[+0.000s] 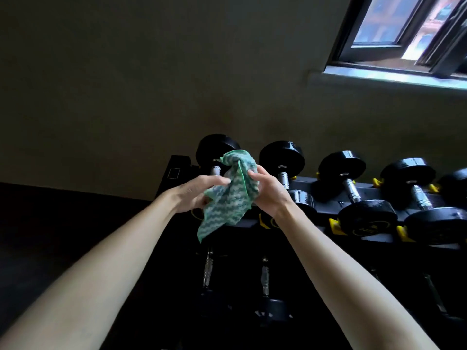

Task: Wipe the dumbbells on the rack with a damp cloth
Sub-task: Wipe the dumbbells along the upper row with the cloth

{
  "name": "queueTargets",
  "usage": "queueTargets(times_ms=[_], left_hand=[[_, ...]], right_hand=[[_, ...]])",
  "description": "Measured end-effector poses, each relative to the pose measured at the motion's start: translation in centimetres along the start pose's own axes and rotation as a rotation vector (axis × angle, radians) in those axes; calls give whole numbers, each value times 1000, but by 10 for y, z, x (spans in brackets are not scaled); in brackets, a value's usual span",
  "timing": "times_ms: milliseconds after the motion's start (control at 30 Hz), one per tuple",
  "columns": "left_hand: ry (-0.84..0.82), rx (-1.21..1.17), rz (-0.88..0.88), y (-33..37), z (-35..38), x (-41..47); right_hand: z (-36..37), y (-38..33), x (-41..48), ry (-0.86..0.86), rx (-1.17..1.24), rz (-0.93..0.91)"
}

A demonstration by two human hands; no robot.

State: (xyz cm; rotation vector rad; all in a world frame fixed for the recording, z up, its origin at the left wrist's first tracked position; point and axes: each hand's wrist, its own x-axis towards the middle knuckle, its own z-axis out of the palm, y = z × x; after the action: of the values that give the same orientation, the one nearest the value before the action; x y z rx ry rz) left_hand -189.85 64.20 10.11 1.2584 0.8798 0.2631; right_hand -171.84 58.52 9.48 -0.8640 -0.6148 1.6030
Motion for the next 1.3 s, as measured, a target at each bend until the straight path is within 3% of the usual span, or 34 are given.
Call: queueTargets(times_ms=[133,233,300,333,400,467,600,733,833,900,967,1033,1133,1300], left_hand=[[190,-81,46,5,14,5],[276,-220,63,15,23,9],[200,-320,20,22,27,8],[167,-299,-1,25,27,7],[178,-96,-43,26,28,8],[267,90,-22,28,28,10],[385,-37,157,41,10,18],[322,-93,279,55,-15,31],[256,-28,257,61,-38,45],[320,57,241,64,-58,60],[467,183,293,67,-76,75],[565,302,388,68,-93,91],[569,443,460,60,-118,113],[640,742,397,25,-142,148]], right_hand=[[-15,-11,-2,9,-303,-69],[-20,-14,1,62,-926,-258],[-24,-13,4,61,-1307,-354],[-25,-12,3,48,-1372,-389],[-23,-12,4,30,-1393,-427],[-17,-14,5,56,-1240,-344],[-14,-28,18,174,-492,-95],[-22,-17,42,49,-570,111],[-10,-14,65,64,-422,66],[-2,-17,89,145,-377,-5],[1,-22,110,267,-460,-86],[-3,-26,129,383,-692,-154],[-15,-29,153,459,-901,-217],[-33,-10,185,620,-1072,-180]])
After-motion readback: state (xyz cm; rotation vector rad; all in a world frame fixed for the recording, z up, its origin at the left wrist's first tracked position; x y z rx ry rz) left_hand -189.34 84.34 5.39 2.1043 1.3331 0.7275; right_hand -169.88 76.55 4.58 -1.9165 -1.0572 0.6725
